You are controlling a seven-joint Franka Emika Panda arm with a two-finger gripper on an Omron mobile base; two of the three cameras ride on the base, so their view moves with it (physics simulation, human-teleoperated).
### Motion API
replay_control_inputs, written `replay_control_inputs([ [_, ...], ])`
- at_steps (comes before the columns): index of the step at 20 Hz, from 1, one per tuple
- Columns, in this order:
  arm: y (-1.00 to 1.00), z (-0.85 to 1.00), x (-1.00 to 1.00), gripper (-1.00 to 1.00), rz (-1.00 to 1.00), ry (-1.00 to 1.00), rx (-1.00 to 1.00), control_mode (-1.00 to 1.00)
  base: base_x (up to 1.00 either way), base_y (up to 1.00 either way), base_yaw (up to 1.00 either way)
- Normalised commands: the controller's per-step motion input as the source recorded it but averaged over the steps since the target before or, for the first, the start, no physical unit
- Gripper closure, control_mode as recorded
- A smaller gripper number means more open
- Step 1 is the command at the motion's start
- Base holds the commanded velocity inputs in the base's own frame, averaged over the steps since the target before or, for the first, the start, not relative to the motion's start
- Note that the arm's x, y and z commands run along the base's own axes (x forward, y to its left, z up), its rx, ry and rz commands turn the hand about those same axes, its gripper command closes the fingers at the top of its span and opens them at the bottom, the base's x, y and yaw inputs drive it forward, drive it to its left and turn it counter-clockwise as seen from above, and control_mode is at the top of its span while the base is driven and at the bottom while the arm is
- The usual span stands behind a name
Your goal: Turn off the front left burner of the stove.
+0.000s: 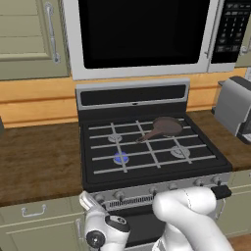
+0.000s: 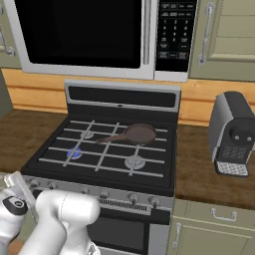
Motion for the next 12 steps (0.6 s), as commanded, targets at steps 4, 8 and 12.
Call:
replay_control_inputs([
  [4, -0.58, 0.36, 0.15, 1.0, -0.3, 0.0, 0.68, -1.0, 0.0, 0.0, 0.0],
  [8, -0.58, 0.28, 0.14, 1.0, -0.34, 0.0, 0.76, -1.0, 0.0, 0.0, 0.0],
  [12, -0.55, 0.16, 0.06, 1.0, -0.39, 0.0, 0.78, -1.0, 0.0, 0.0, 0.0],
])
